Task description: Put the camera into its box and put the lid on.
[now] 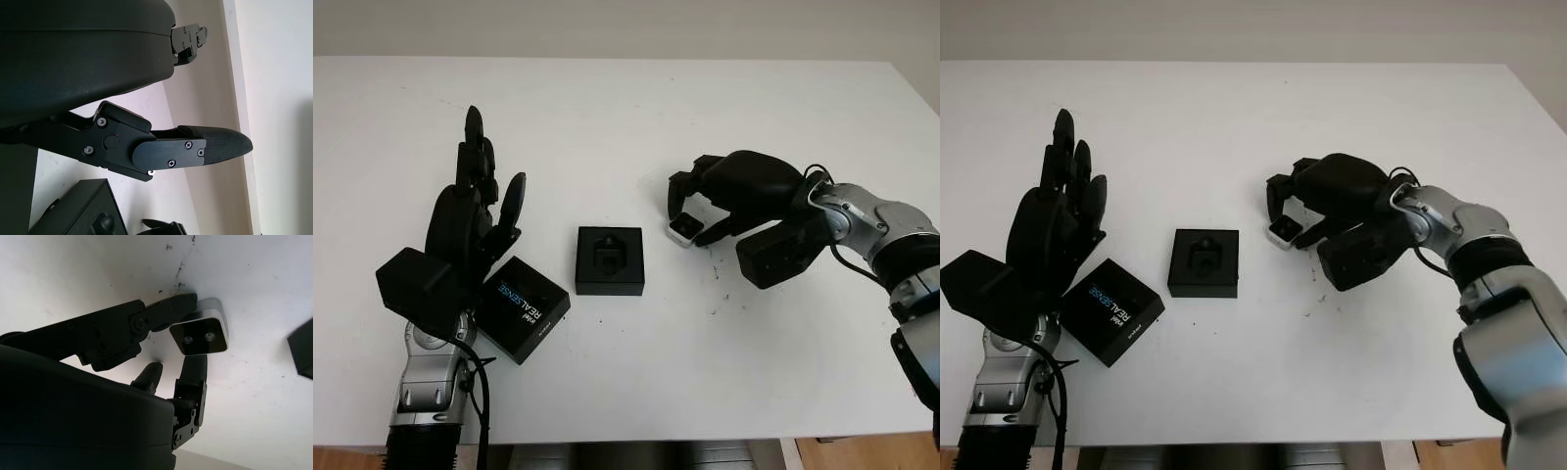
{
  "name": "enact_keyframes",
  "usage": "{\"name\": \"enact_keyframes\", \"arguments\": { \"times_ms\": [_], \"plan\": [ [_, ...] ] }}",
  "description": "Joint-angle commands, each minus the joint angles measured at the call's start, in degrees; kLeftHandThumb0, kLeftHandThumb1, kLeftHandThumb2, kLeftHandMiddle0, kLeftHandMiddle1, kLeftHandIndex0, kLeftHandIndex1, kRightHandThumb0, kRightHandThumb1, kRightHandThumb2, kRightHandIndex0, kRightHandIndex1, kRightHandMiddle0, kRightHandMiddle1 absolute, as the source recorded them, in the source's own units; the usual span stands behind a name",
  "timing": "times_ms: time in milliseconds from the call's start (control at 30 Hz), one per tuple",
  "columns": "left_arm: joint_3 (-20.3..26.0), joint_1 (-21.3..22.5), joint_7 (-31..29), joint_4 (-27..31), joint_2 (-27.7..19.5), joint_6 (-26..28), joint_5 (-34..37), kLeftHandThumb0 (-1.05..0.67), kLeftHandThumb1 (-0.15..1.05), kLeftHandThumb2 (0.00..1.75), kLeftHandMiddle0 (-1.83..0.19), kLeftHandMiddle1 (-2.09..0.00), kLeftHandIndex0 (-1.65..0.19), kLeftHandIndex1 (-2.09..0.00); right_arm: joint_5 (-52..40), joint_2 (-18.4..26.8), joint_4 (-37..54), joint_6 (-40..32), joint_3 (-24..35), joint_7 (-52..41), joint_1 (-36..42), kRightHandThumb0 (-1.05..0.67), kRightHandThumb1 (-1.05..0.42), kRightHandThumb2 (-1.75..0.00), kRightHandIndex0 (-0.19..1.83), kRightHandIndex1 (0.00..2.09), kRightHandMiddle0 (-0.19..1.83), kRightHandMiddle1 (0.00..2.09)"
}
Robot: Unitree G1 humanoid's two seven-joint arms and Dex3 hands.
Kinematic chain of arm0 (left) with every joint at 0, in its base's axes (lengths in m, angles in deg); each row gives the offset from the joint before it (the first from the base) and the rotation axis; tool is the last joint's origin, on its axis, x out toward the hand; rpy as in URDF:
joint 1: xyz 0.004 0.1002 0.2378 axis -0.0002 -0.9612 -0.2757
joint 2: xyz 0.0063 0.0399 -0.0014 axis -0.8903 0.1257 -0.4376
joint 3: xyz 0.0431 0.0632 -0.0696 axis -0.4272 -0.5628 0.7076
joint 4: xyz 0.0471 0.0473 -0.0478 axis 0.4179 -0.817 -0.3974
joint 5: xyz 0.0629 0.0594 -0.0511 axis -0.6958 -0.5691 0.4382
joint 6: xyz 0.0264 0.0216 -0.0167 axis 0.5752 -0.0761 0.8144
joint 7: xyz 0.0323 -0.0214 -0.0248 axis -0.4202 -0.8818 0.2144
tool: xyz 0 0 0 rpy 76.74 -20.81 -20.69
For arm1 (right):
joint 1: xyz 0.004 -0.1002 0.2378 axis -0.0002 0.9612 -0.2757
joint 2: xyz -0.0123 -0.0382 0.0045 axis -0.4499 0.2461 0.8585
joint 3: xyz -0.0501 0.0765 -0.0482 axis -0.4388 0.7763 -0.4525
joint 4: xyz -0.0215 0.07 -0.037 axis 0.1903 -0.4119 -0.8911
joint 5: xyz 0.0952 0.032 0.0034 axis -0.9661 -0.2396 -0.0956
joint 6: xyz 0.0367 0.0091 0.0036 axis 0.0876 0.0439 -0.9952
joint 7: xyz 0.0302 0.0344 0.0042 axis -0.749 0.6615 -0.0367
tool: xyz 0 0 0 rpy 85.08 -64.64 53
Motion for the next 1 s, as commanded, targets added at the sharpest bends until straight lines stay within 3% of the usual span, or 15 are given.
{"name": "enact_keyframes", "arguments": {
  "times_ms": [0, 233, 500, 967],
  "plan": [
    [-0.2, -0.4, 0.1, 0.6, 0.3, -0.1, 0.2, -0.78, 1.05, 0.48, 0.19, -0.03, 0.19, -0.03, -1.8, -0.3, 1.5, -1.0, 1.6, -2.0, 0.9, -0.39, -0.99, -0.05, 0.17, 0.73, 0.31, 1.47],
    [-0.4, -0.8, 0.2, 1.4, 0.4, 0.9, 0.2, -0.78, 1.05, 0.48, 0.19, -0.04, 0.19, -0.03, -8.3, -1.1, 3.6, -4.7, 6.1, -10.2, 1.9, -0.36, -0.98, -0.05, 0.17, 0.63, 0.29, 1.54],
    [-0.4, -1.2, 0.7, 2.2, 0.5, 2.0, 0.4, -0.79, 1.05, 0.47, 0.19, -0.04, 0.19, -0.04, -15.2, -1.1, 11.8, -15.4, 11.5, -19.2, 4.7, -0.33, -0.99, -0.06, 0.27, 0.32, 0.25, 1.54],
    [-0.6, -1.1, 0.3, 2.1, 0.5, 2.0, 1.2, -0.78, 1.05, 0.48, 0.19, -0.01, 0.19, 0.0, -23.3, -1.7, 27.2, -23.4, 19.2, -21.7, 13.2, -0.35, -1.0, -0.06, 0.27, 0.15, 0.26, 1.5]
  ]
}}
